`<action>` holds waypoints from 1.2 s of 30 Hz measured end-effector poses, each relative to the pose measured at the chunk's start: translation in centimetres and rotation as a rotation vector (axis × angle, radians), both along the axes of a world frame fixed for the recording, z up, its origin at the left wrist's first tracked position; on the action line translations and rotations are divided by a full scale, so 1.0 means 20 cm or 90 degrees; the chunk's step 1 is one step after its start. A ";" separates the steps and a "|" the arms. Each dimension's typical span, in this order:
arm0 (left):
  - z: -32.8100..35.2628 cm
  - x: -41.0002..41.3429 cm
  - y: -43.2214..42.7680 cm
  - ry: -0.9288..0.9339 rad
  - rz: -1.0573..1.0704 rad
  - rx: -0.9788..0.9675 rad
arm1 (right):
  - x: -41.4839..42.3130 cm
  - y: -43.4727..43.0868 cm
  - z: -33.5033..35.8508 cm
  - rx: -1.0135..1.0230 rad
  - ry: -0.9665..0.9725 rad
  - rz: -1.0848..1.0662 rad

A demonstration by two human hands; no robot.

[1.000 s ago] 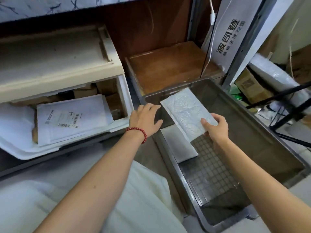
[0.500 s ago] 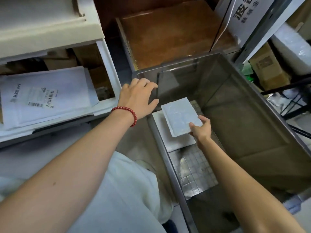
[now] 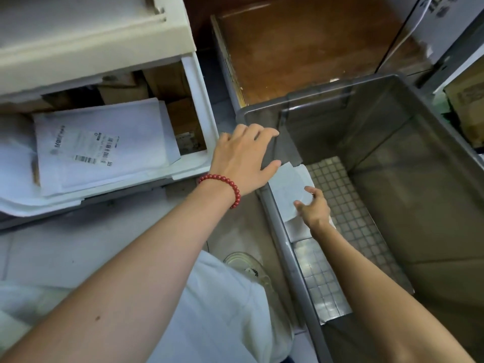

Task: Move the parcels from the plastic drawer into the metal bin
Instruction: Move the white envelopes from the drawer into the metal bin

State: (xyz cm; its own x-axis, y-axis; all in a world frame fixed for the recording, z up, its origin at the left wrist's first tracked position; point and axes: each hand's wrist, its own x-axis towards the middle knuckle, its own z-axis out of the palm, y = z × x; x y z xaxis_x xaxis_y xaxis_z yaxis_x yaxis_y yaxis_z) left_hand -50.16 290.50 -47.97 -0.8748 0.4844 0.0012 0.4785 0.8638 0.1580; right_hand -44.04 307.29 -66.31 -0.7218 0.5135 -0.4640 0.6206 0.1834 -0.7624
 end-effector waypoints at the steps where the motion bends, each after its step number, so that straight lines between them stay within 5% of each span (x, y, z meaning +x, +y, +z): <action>1: 0.00 0.00 0.00 0.007 -0.005 -0.005 | 0.00 0.00 -0.02 0.013 -0.014 0.026; 6: 0.00 -0.02 -0.03 0.017 0.009 0.009 | 0.03 0.03 -0.11 0.145 -0.199 0.334; 9: 0.00 -0.02 -0.04 0.004 0.031 0.002 | 0.05 0.04 -0.08 0.228 -0.246 0.382; 22: 0.02 0.14 -0.24 -0.007 0.142 -0.033 | 0.05 0.04 0.56 0.286 0.061 0.313; 30: 0.21 0.20 -0.73 0.037 0.275 -0.038 | 0.02 -0.35 0.97 0.370 0.279 0.407; 36: 0.23 0.26 -1.17 0.014 0.379 -0.106 | -0.05 -0.73 1.07 0.371 0.331 0.532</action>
